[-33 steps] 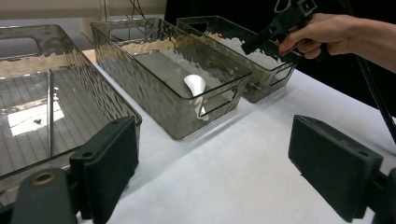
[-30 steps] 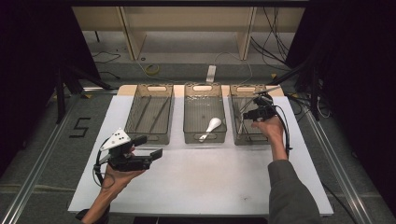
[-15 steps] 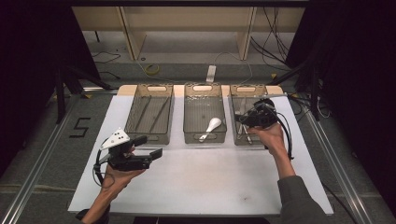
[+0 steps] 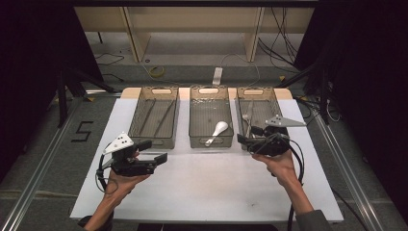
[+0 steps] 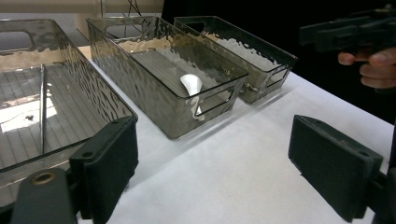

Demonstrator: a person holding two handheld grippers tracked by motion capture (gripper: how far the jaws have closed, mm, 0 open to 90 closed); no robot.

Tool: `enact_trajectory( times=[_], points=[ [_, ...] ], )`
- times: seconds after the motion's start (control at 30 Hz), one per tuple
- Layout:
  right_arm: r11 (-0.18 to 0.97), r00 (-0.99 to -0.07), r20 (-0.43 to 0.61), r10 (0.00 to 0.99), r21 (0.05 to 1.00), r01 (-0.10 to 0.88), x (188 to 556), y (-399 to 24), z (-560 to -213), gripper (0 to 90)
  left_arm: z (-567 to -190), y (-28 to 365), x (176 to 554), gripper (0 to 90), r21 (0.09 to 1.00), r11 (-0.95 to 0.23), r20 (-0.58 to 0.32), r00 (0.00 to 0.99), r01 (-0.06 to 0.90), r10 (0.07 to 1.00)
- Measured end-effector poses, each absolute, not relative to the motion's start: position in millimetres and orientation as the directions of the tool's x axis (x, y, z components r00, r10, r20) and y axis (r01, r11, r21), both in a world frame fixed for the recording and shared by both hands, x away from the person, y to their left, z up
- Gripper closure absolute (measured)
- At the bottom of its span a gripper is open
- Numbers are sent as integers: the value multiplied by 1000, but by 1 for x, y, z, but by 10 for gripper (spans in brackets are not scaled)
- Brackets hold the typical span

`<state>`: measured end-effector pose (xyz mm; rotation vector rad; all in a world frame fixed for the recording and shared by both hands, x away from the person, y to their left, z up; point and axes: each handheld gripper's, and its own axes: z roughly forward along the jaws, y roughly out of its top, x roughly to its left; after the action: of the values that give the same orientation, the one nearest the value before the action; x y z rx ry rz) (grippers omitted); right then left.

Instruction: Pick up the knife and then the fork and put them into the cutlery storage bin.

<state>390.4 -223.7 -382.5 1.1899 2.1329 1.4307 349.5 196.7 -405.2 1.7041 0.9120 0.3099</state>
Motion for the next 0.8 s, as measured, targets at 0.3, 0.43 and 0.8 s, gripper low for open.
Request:
enact_trajectory(
  times=[0.3,0.43,0.8],
  points=[
    [123,-642,194,742,902,415,351,-234,-393,291,-405,197,349,151,902,-59,-277,676,429,683],
    [103,-643,196,740,912,396,335,-241,-398,284,-405,195,347,151,900,-66,-277,683,431,675],
    [105,-633,182,753,916,388,305,-255,-420,262,-407,192,342,151,896,-81,-279,695,436,662]
  ],
)
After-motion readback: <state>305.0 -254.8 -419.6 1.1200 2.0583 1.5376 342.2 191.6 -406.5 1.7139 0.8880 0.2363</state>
